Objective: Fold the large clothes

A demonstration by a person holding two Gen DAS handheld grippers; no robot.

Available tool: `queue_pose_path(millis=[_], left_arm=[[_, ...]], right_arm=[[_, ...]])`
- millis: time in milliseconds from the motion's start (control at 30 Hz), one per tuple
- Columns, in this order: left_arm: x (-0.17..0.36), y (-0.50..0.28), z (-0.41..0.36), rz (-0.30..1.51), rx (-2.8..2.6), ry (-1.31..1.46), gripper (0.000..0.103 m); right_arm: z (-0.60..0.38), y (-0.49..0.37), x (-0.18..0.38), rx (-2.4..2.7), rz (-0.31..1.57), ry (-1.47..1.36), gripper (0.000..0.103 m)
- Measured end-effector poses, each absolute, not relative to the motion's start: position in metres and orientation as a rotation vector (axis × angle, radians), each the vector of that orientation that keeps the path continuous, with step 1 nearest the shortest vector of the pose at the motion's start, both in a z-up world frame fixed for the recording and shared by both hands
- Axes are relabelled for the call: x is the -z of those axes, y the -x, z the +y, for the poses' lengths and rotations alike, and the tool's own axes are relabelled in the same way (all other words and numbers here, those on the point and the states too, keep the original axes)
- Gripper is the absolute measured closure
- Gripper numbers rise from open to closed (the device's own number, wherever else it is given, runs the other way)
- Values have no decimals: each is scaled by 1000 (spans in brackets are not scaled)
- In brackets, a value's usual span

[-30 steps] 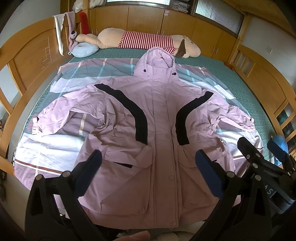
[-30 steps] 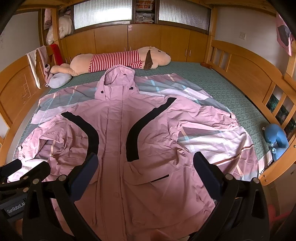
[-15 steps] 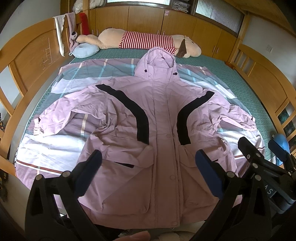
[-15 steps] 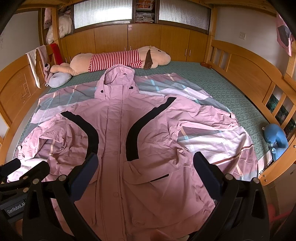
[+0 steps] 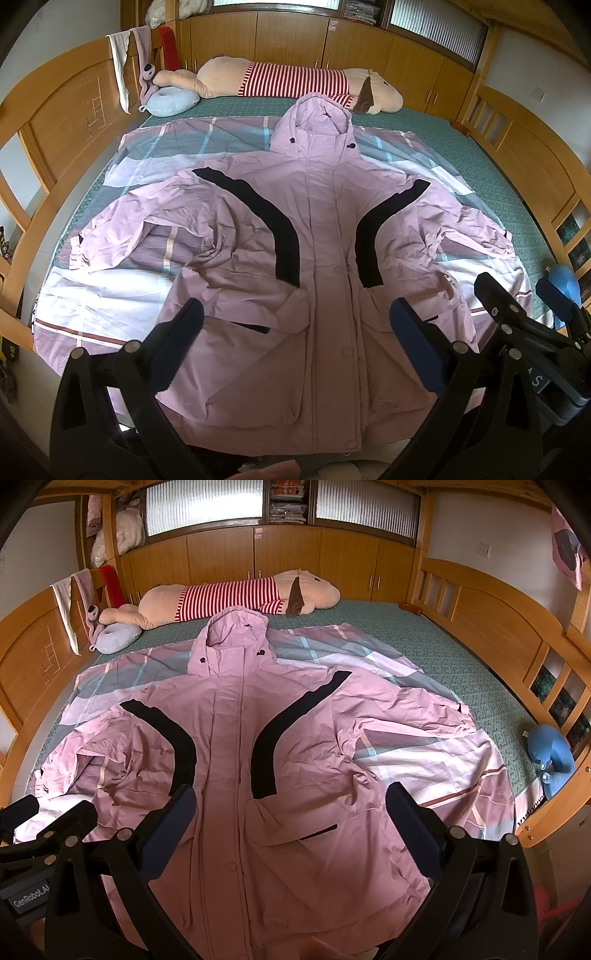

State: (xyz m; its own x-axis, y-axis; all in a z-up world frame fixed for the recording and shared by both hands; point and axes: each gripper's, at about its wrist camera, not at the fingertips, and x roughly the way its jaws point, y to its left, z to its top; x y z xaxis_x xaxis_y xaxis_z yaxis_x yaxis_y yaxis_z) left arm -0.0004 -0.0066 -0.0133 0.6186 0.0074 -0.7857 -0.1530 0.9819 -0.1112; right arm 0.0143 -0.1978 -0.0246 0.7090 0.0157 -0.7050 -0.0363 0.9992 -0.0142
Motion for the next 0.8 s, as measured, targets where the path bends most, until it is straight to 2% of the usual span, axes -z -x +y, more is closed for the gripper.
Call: queue_pose_path(millis=[800], left_arm=[[13, 3, -2, 905, -97, 169, 2]], right_arm=[[-199, -13, 33, -23, 792, 28, 1]])
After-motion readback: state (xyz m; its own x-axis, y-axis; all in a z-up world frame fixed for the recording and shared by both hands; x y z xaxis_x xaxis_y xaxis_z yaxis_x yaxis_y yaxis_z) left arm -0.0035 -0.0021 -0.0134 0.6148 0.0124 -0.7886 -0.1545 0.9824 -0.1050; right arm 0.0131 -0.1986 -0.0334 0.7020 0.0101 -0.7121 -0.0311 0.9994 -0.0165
